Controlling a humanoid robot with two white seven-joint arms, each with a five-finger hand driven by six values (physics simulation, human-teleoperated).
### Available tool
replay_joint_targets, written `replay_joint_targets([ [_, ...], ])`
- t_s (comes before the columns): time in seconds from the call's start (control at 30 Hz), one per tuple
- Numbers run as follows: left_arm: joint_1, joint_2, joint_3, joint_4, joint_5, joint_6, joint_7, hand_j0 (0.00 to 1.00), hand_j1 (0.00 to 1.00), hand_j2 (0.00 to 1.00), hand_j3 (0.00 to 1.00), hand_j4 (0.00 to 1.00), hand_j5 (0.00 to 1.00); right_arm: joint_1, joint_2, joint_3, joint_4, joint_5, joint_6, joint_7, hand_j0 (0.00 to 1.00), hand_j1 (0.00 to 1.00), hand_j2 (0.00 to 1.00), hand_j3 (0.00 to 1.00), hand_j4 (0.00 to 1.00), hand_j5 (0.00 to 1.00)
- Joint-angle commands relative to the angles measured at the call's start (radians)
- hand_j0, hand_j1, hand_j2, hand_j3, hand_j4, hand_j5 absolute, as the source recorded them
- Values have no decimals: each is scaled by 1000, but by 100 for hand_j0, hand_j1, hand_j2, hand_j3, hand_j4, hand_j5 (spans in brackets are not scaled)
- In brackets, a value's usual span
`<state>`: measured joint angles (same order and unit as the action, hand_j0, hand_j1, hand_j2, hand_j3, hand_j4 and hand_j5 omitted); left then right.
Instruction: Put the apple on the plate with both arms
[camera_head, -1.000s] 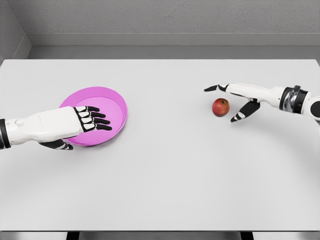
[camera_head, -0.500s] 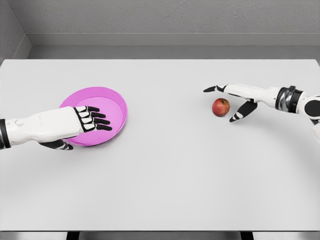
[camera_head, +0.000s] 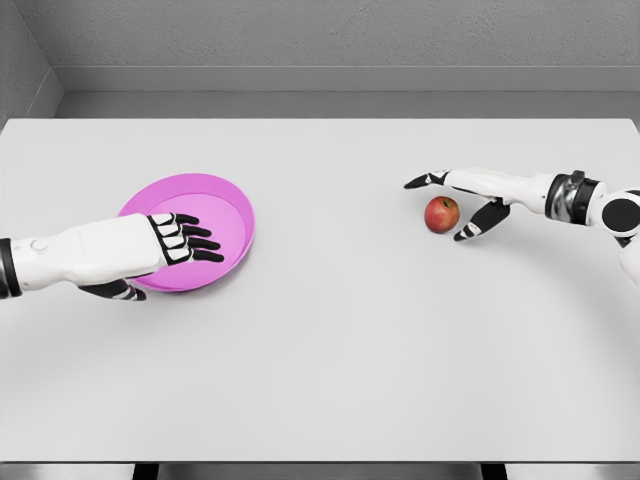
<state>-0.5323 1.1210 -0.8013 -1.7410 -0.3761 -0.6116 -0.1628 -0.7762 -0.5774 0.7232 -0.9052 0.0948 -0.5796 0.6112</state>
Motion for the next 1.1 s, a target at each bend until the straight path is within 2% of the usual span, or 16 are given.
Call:
replay_joint_targets([
  [0.0,0,0,1,0,6,1,0,100,100,100,100,100,100,0,1,-2,0,-4,-8,0,82,82,82,82,82,82],
  [0.1,2,0,1,0,6,1,0,100,100,100,100,100,100,0,1,-4,12,-4,-17,0,81,81,81,81,81,81],
  [0.17,2,2,1,0,6,1,0,100,100,100,100,100,100,-2,1,-4,22,-3,-29,0,76,76,76,76,76,76],
  [0.33,2,0,1,0,6,1,0,100,100,100,100,100,100,0,1,-10,31,23,-31,0,73,73,73,73,73,73],
  [0.37,2,0,1,0,6,1,0,100,100,100,100,100,100,-2,2,-10,31,23,-31,0,70,70,70,70,70,70],
  [0.5,2,2,1,0,6,1,0,100,100,100,100,100,100,-2,2,-10,31,25,-31,0,69,69,69,69,69,69],
  [0.6,2,2,1,0,6,1,0,100,100,100,100,100,100,-2,14,-11,46,23,-31,0,59,59,59,59,59,59],
  [0.97,2,2,1,0,6,1,0,100,100,100,100,100,100,0,47,-36,48,20,-31,0,55,55,55,55,55,55],
  [1.07,2,2,1,0,6,1,0,100,100,100,100,100,100,2,53,-51,48,14,-31,0,47,47,47,47,47,47],
])
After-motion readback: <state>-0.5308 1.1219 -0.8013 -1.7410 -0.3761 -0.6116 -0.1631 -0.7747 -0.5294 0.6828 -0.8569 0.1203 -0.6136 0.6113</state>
